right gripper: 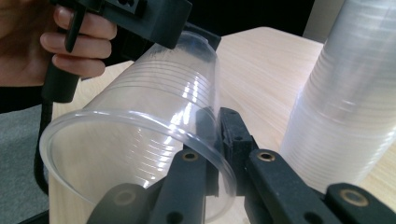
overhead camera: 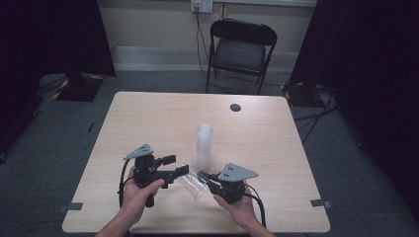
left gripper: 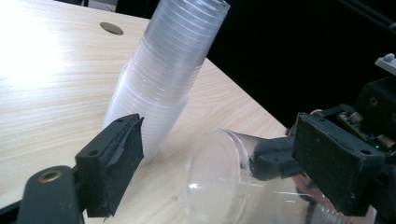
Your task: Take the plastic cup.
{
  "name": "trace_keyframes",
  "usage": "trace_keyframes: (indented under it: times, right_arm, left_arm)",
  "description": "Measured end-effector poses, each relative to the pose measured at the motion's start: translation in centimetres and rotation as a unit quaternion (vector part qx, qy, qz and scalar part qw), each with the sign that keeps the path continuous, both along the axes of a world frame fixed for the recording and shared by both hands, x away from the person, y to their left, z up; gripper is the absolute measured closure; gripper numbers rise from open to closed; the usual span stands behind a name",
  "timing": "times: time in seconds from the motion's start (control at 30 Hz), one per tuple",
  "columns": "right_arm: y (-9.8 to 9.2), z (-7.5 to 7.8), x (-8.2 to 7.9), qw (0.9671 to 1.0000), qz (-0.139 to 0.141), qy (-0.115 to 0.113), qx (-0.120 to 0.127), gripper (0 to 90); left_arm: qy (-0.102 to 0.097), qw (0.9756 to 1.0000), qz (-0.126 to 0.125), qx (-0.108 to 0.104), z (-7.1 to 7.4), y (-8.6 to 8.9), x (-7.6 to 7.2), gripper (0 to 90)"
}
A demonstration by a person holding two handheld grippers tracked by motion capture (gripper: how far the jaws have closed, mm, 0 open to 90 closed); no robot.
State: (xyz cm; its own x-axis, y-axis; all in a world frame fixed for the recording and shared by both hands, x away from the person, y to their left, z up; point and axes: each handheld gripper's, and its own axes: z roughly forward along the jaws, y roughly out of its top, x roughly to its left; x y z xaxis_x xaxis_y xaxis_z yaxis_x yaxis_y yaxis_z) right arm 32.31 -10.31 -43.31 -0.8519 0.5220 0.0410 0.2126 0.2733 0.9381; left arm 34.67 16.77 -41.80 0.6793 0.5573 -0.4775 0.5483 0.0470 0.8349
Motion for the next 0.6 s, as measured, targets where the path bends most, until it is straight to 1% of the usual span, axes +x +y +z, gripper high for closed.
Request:
trace_keyframes:
  times: [0.03,0.07,0.13,0.23,0.27,0.37,0.4,0.43,0.5,0.53,0.57,0.6]
  right_arm:
    - [-0.1,0.0,0.0,1.0,0.002,0.0,-0.001,87.5]
    - [-0.2,0.0,0.0,1.0,0.002,0.006,-0.003,87.2]
    - [-0.4,0.0,0.1,0.9999,-0.001,0.006,-0.009,87.1]
    - [-0.6,0.1,0.2,0.9999,0.002,0.011,-0.01,87.1]
    - [-0.7,0.1,0.2,0.9998,0.002,0.013,-0.012,87.1]
    - [-0.9,0.1,0.4,0.9996,0.006,0.023,-0.015,87.1]
    - [-1.0,0.1,0.5,0.9994,0.006,0.03,-0.018,87.2]
    - [-1.1,0.2,0.6,0.9989,0.002,0.04,-0.023,87.5]
    - [-1.2,0.1,0.7,0.9988,0.001,0.043,-0.025,87.6]
    - [-1.4,0.2,0.8,0.9983,-0.005,0.05,-0.03,87.8]
    - [-1.5,0.2,0.9,0.9981,-0.007,0.052,-0.03,87.9]
    - [-1.6,0.2,0.9,0.9981,-0.009,0.053,-0.03,87.9]
  left_arm:
    - [0.002,1.0,0.001,0.0,0.0,0.0,0.0,16.5]
    - [0.004,1.0,0.005,0.001,0.0,0.1,0.0,16.5]
    - [0.001,1.0,0.005,0.005,0.0,0.1,0.0,16.5]
    - [0.001,1.0,0.004,0.006,0.0,0.1,-0.1,16.5]
    - [-0.002,0.9999,0.004,0.01,0.0,0.1,-0.1,16.5]
    - [-0.007,0.9999,0.005,0.013,0.1,0.1,-0.1,16.4]
    - [-0.007,0.9999,0.004,0.013,0.1,0.0,-0.2,15.8]
    - [-0.01,0.9998,0.001,0.017,0.0,0.0,-0.1,15.8]
    - [-0.01,0.9998,0.0,0.015,0.0,-0.1,-0.1,15.8]
    - [-0.012,0.9998,-0.006,0.011,0.1,-0.1,-0.1,15.8]
    - [-0.014,0.9998,-0.007,0.011,0.2,-0.2,-0.2,15.8]
    - [-0.021,0.9995,-0.012,0.019,0.2,-0.2,-0.3,15.8]
